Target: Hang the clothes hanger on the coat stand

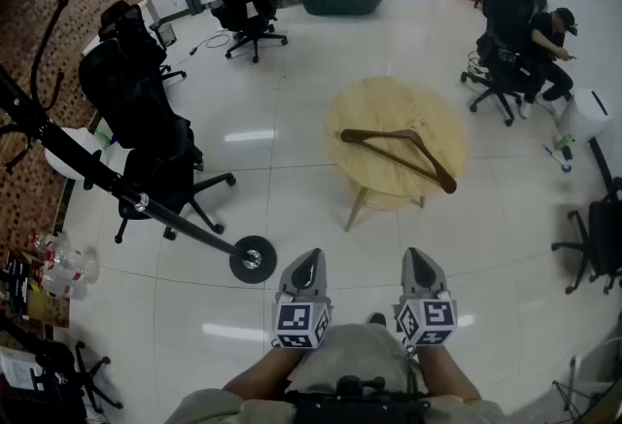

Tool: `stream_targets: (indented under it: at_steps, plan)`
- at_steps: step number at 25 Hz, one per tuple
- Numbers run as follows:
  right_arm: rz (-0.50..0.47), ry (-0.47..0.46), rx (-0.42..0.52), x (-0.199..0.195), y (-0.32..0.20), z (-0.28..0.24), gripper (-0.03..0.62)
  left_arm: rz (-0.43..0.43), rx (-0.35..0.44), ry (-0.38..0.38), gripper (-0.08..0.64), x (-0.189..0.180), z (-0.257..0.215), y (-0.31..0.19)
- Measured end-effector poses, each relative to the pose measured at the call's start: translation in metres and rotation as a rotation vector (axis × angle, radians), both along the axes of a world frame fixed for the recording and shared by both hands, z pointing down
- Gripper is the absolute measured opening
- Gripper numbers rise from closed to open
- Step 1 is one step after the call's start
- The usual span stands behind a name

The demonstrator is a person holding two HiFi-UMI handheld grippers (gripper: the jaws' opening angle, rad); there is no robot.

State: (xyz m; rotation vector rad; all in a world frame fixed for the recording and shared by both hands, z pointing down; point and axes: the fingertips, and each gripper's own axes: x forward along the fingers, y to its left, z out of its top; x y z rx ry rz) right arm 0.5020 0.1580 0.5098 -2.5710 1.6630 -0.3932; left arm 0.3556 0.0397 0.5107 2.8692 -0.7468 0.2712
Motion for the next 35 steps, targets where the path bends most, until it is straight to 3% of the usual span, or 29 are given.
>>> stream_targets:
  at_steps: [7,13,17,25,29,35]
  plan:
    - [-0.002,0.003,0.002,0.009,0.000,0.001,0.002,0.007,0.012,0.001,0.009,0.012,-0.003,0.002]
    - [-0.016,0.006,0.004,0.030,0.005,0.006,0.002,0.032,0.033,-0.006,0.009,0.043,-0.004,0.014]
    - [-0.041,0.005,0.012,0.057,0.016,0.004,0.002,0.050,0.078,-0.015,0.009,0.081,-0.011,0.029]
    - [-0.105,0.025,0.025,0.153,0.038,0.012,0.015,0.049,0.140,-0.058,0.009,0.196,-0.006,0.054]
    - [-0.110,0.040,0.019,0.182,0.021,0.015,0.031,0.056,0.130,-0.068,0.011,0.228,0.001,0.038]
    - [-0.068,0.082,-0.022,0.188,-0.055,0.018,0.048,0.098,0.100,-0.048,0.011,0.234,0.009,-0.038]
